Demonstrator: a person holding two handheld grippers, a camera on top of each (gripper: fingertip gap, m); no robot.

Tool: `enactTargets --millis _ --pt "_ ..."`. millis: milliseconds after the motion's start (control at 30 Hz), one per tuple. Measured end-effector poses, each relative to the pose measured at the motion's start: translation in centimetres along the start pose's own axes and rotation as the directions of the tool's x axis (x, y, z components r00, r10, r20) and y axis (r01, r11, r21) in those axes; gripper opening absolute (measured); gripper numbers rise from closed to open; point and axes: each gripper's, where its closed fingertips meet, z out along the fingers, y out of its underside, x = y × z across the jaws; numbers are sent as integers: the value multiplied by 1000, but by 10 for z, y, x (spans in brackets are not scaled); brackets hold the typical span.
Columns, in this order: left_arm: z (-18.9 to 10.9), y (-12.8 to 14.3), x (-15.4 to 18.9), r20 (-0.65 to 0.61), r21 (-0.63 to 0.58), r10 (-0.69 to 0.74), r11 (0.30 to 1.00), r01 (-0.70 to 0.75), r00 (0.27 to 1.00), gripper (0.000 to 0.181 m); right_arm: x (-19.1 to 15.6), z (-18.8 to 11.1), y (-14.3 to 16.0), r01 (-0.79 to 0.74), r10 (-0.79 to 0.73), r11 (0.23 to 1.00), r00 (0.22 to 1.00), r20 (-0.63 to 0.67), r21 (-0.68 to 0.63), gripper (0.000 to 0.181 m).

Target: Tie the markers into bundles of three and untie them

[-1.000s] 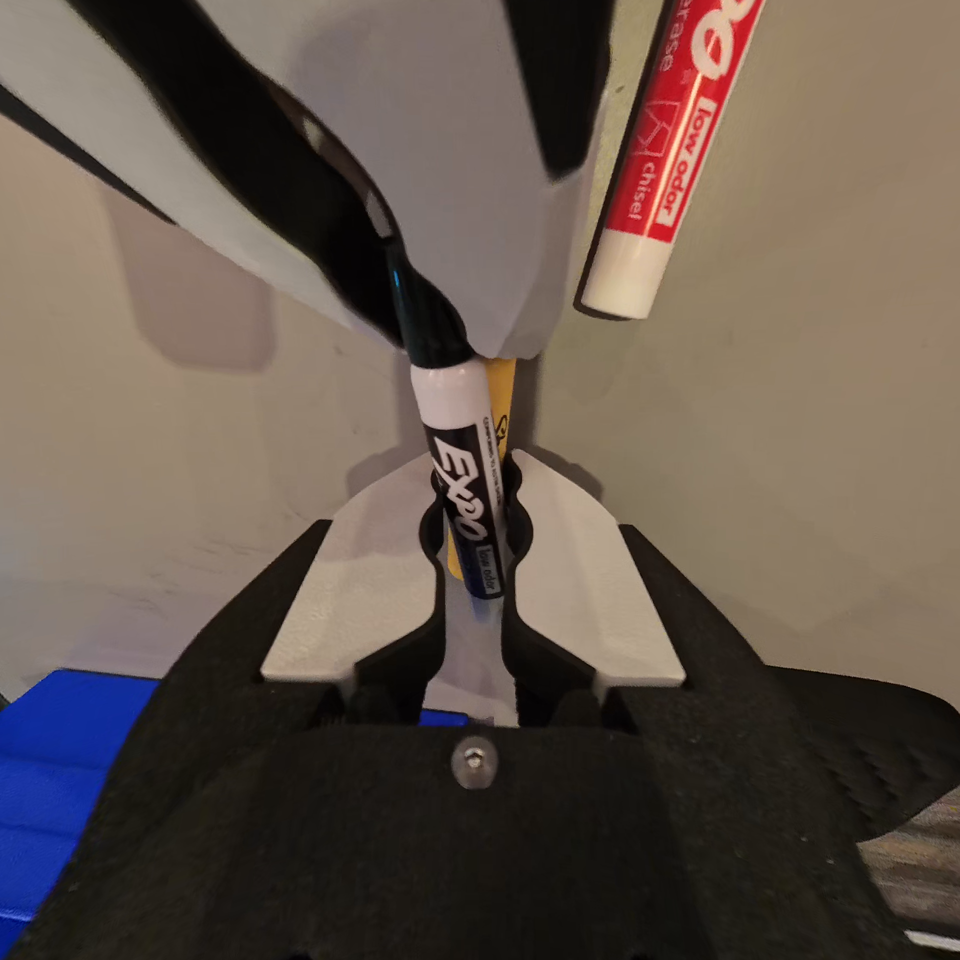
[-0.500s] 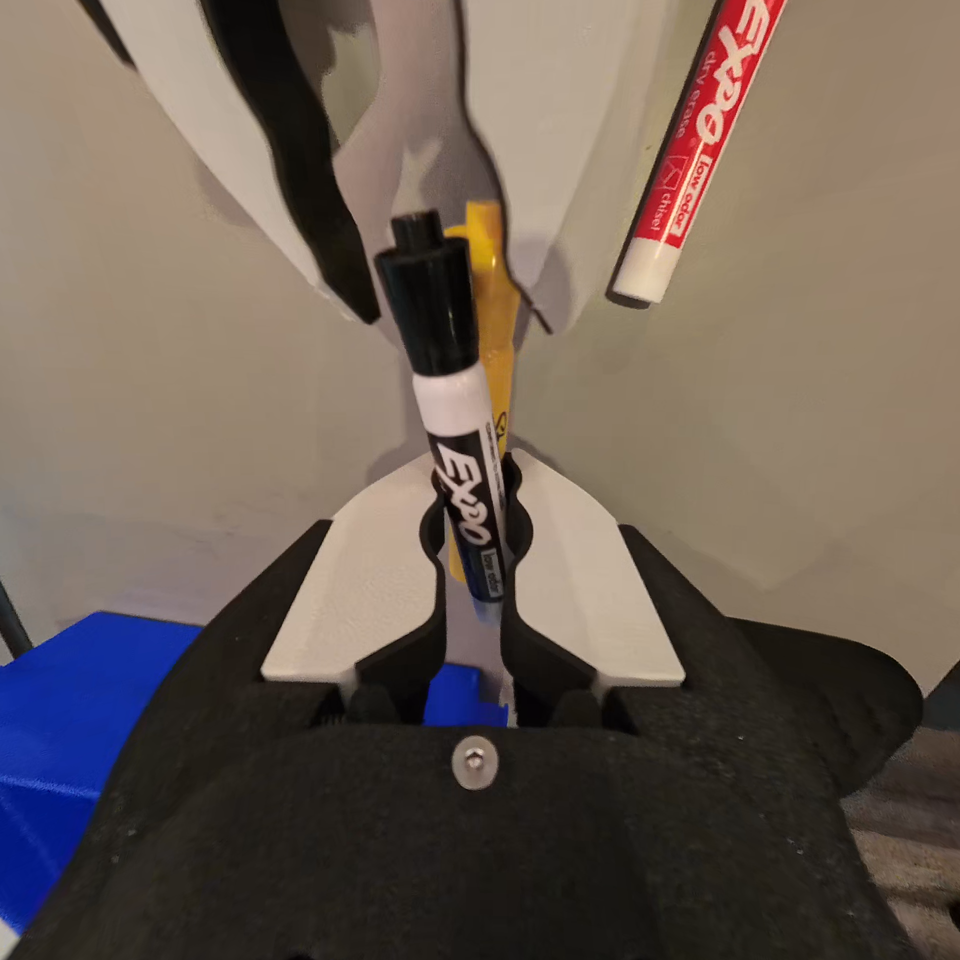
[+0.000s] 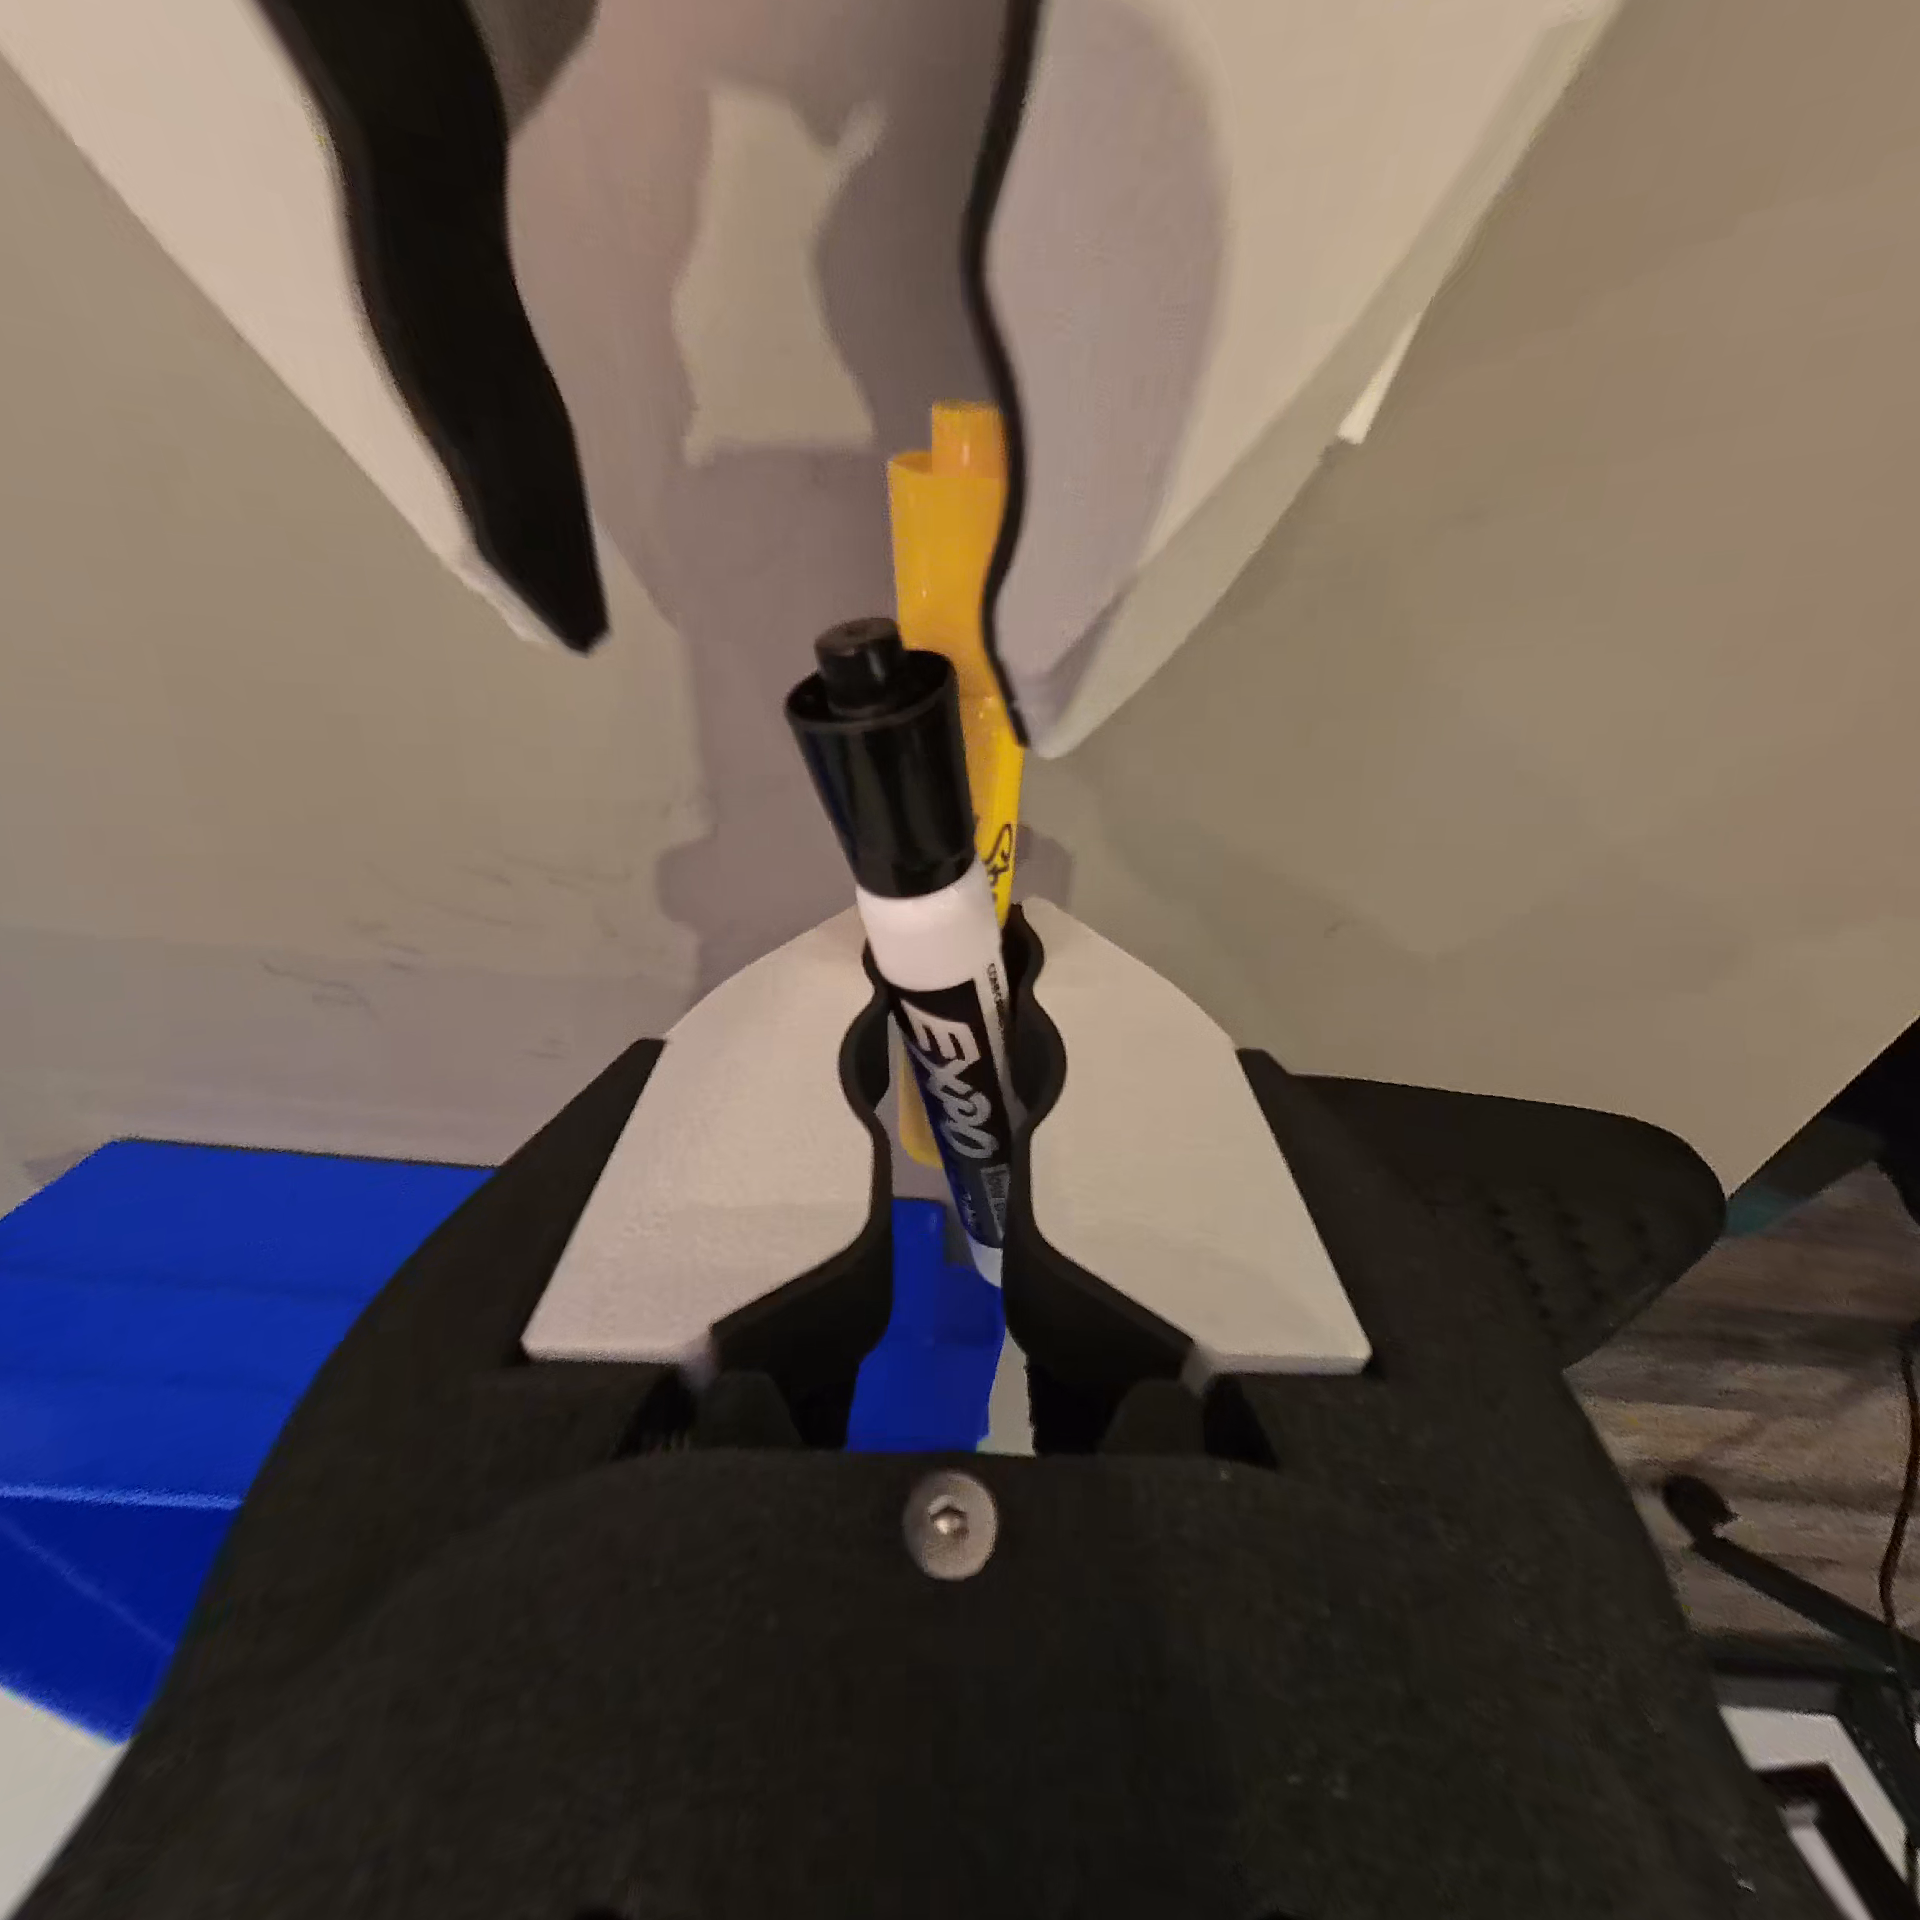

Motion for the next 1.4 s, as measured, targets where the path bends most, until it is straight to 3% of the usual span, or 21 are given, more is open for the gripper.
enactTargets --millis 67,233,533,600,767,967,1133,1233,1400 --pt "-4 -3 1 7 1 15 1000 -15 1000 19 -9 2 0 -48 47 999 995 87 6 35" --pt "-9 -6 2 7 -10 29 1000 -29 1000 19 -14 0 -6 -41 36 998 992 123 41 21" --pt "-15 -2 -1 8 13 3 1000 -3 1000 19 -9 -24 -7 -19 15 999 995 95 36 22" --pt "-16 -3 -1 0 18 2 1000 -2 1000 20 -9 -24 -7 -11 8 1000 996 93 27 36" --pt "-18 0 -1 -10 -1 2 1000 -2 1000 20 -6 -22 0 -21 20 1000 996 86 8 45" --pt "-16 -1 -4 -2 -5 6 1000 -6 1000 20 -6 -23 -7 -14 9 998 996 87 63 29" --pt "-15 -5 -1 -25 -1 18 1000 -18 1000 20 -12 -17 -5 104 -104 995 993 57 11 63" --pt "-14 -7 2 -26 -29 46 999 -46 999 19 -17 -11 3 168 -165 983 985 56 -74 62" --pt "-11 -13 9 -46 -62 85 994 -88 995 20 -25 -2 17 216 -204 964 975 90 -156 41"
